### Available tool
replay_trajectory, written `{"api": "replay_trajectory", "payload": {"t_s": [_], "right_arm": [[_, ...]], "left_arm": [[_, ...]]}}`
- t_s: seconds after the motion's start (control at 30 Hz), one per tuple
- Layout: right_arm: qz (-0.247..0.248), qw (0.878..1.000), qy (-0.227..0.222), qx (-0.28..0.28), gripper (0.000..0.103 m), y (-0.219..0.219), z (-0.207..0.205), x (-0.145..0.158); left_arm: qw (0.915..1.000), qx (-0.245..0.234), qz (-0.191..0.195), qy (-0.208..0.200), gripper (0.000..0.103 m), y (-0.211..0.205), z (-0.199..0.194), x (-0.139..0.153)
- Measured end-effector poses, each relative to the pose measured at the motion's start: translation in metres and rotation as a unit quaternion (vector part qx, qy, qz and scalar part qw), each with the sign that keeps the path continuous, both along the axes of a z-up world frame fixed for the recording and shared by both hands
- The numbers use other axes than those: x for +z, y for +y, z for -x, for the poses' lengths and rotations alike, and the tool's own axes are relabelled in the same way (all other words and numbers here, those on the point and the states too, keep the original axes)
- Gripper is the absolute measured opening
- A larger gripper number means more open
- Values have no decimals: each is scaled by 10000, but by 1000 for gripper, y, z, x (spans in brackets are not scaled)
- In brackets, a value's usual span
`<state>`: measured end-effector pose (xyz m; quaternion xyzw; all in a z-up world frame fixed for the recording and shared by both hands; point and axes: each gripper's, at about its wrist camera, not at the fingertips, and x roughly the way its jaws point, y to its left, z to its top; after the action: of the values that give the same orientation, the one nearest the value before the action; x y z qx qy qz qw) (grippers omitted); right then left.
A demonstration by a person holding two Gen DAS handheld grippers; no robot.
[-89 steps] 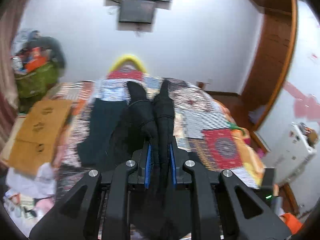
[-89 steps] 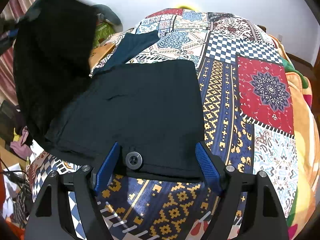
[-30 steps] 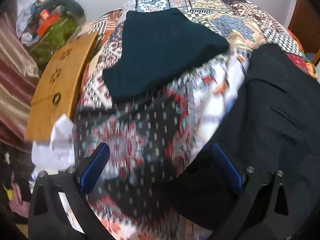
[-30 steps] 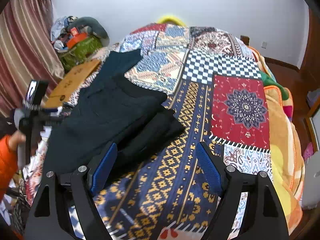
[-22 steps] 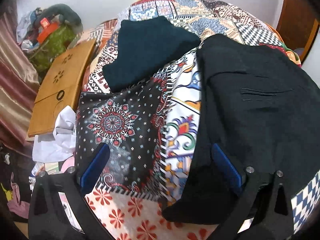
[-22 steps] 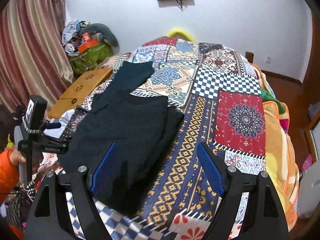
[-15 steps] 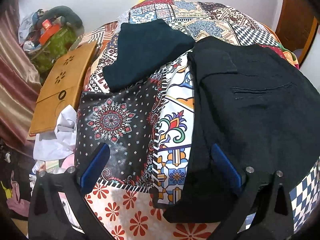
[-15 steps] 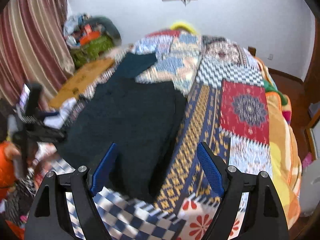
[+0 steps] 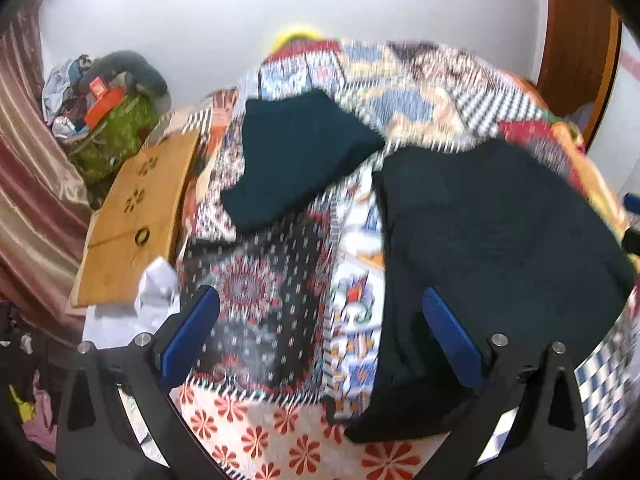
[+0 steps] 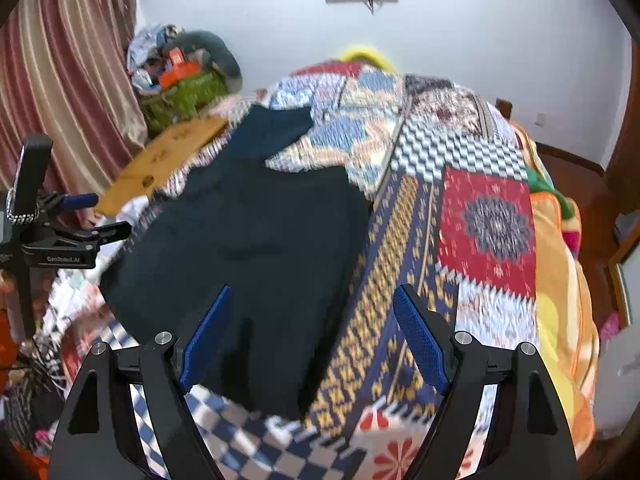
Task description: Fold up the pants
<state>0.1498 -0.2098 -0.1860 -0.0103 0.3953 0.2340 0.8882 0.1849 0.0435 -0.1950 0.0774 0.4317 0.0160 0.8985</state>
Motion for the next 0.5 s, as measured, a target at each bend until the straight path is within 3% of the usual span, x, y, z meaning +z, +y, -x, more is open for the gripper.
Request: {"api": "replay_trajectory", "payload": {"t_s": [0.1,0.3,0.37,0.4,0.47,0.5], "right_arm": [[-217,9996,-53,156,78,2,-13,7],[-286,9990,81,328,64,14,-51,0],[-354,9985,304,281,63,17,-71,-11],[-374,9982,373,289,60,17,-76,-15],[-304,9975,565,291,43,21,-93,-27],[-264,9971,646,308,40,23,-100,-31]], "left_arm": [[9996,-153,182,-119,103,-4,-17,14],[9972,-424,612,-22,102,-18,-65,13],[9955,-561,751,116,92,-25,-80,4],[9946,-668,758,223,82,-31,-87,-1],[9933,-817,695,436,63,-41,-101,-15],[9930,-838,658,520,51,-45,-107,-21]]}}
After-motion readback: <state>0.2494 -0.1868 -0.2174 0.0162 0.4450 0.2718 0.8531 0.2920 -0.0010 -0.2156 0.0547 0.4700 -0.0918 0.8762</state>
